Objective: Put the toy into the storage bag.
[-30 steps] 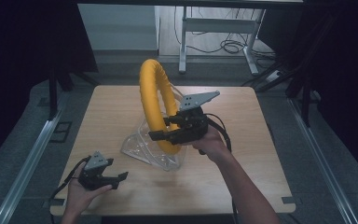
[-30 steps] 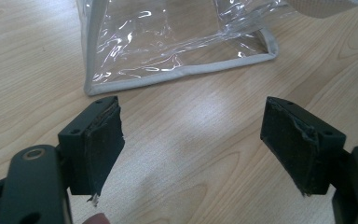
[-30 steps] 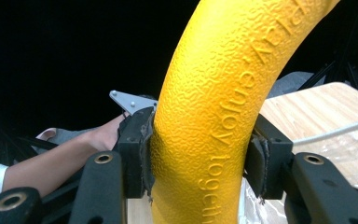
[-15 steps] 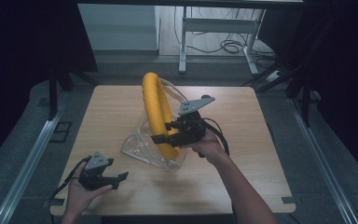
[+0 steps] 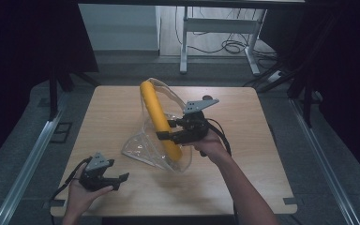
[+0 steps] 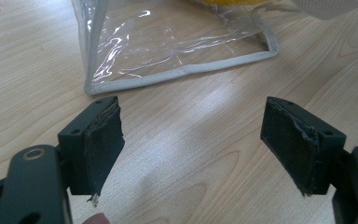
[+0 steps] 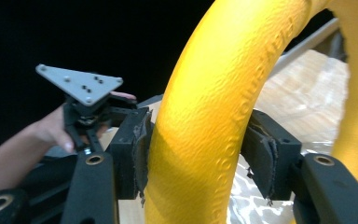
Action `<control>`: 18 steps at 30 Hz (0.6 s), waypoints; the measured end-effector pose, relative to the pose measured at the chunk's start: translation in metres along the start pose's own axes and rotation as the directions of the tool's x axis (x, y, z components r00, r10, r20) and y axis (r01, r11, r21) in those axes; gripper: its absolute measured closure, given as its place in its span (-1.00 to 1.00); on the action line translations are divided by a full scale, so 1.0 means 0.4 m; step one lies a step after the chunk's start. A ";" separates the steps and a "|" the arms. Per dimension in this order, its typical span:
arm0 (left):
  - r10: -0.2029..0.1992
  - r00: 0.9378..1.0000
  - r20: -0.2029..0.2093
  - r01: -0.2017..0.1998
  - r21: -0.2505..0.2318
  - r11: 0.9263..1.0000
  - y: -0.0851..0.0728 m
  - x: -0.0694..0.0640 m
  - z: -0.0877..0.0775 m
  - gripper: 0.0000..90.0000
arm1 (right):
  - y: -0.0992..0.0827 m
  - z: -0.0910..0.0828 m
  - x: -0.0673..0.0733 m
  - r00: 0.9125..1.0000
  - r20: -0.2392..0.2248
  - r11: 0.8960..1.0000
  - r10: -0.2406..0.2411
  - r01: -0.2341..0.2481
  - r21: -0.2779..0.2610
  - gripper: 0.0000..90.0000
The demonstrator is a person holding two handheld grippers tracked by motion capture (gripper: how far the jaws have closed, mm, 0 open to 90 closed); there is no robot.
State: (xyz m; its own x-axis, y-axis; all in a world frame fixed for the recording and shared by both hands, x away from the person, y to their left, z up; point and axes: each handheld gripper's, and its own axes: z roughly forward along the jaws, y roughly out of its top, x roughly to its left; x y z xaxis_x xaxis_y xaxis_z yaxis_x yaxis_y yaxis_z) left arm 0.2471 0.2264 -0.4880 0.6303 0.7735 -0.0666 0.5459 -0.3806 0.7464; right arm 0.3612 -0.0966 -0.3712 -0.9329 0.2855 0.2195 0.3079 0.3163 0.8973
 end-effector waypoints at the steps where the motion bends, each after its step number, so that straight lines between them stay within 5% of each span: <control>1: 0.001 1.000 0.000 -0.001 0.001 1.000 0.000 0.000 0.000 -0.54 | -0.002 0.001 0.001 1.000 0.021 1.000 -0.013 0.013 0.007 -0.05; 11: 0.001 1.000 -0.001 -0.001 0.002 1.000 0.000 -0.001 0.002 -0.54 | -0.012 -0.021 0.007 0.996 0.088 1.000 -0.017 0.020 -0.024 -0.34; 18: 0.001 1.000 0.001 -0.001 0.001 1.000 0.000 -0.001 0.002 -0.54 | -0.024 -0.070 0.015 0.993 0.112 0.996 -0.040 0.048 -0.070 -0.32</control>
State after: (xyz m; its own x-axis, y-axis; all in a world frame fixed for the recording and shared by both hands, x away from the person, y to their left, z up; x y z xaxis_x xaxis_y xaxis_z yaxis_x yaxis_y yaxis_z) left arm 0.2472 0.2258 -0.4884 0.6312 0.7728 -0.0661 0.5455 -0.3817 0.7461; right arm 0.3475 -0.1235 -0.3679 -0.9179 0.3718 0.1389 0.2487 0.2660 0.9313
